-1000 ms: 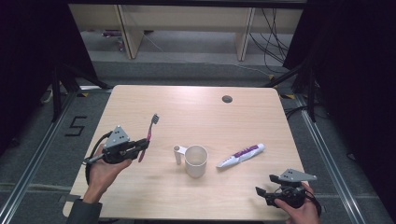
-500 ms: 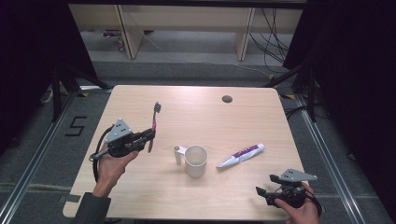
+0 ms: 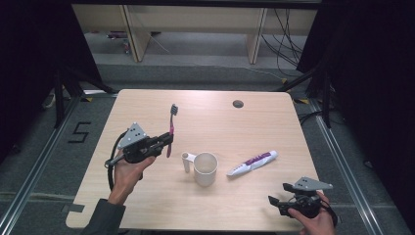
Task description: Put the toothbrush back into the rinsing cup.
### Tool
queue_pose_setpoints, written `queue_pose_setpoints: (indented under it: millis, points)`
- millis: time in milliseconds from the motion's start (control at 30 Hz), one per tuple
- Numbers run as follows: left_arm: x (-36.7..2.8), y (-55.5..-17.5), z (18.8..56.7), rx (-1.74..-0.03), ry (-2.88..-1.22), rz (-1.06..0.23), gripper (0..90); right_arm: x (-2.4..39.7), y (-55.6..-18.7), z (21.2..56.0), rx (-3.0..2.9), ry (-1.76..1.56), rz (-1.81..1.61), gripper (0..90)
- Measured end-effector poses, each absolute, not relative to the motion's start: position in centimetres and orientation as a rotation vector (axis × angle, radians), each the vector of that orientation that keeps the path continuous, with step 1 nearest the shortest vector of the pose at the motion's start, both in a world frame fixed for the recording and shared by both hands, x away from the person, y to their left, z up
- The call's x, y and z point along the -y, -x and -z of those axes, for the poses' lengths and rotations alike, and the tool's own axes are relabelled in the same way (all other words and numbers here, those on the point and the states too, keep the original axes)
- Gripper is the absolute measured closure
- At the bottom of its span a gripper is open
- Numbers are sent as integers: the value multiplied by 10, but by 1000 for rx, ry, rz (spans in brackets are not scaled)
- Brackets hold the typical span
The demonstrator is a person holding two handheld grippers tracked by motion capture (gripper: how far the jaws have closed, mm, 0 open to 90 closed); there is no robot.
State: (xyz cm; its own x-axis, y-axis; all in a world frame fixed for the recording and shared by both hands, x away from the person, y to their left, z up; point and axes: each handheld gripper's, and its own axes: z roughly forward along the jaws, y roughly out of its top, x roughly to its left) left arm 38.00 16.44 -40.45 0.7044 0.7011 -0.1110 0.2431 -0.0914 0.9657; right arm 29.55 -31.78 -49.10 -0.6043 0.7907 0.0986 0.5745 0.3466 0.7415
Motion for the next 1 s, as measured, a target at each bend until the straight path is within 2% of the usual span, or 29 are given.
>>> queue_pose_setpoints:
  millis: [533,1000]
  points:
    - [-138,-383,407,-712,-1615,-422,835,318,-295,491,-2337,-1215,-1113,235]
    - [-130,-392,420,-713,-1598,-412,835,318,-295,491,-2338,-1214,-1119,235]
